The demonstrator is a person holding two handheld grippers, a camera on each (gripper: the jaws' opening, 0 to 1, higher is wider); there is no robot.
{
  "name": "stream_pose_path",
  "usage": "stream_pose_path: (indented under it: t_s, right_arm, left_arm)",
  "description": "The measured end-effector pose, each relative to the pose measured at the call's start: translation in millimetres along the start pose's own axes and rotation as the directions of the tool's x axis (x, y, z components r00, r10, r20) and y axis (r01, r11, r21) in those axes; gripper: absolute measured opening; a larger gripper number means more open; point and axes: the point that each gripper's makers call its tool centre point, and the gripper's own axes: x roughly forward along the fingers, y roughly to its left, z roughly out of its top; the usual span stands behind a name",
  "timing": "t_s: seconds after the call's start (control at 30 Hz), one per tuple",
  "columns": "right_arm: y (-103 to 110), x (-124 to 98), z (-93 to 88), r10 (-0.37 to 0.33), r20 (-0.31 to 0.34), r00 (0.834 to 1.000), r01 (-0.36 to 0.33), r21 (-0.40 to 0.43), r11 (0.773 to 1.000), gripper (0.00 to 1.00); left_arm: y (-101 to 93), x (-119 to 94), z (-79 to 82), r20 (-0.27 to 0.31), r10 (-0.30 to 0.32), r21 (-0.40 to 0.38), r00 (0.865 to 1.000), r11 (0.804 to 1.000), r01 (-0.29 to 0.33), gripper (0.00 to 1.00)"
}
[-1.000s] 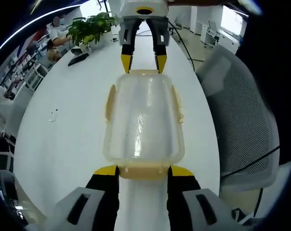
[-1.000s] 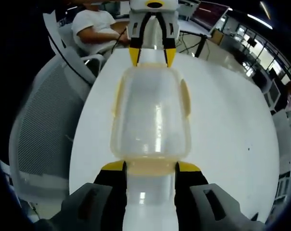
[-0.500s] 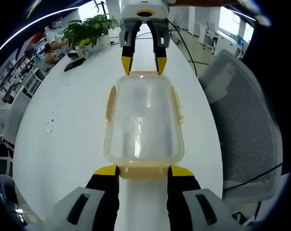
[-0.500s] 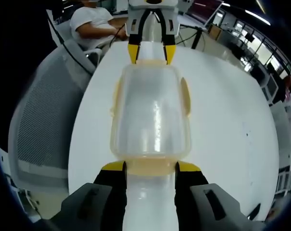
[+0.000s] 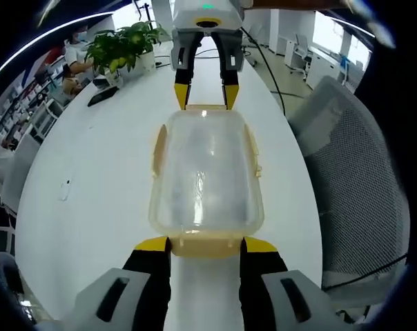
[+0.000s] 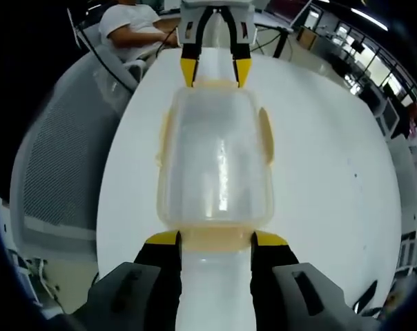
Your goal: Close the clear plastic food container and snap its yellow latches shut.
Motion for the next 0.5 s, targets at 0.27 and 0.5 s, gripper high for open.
stream_pose_path:
  t_s: [0.27,0.5]
  right_arm:
    - [0,-4,-14.6,-0.002,-0.018,1.000,0.002,0.011,1.000,0.35]
    - [0,-3,-23.3,-0.005,-0.038,0.999,0.005,0.013,1.000,0.35]
  left_arm:
    - [0.8,11,11.0,0.008,-0.006,0.008,1.000,1.000,0.006,0.32]
    - [1.4,19,16.7,0.013,-0.006,0.016,1.000,1.000,0.006,0.32]
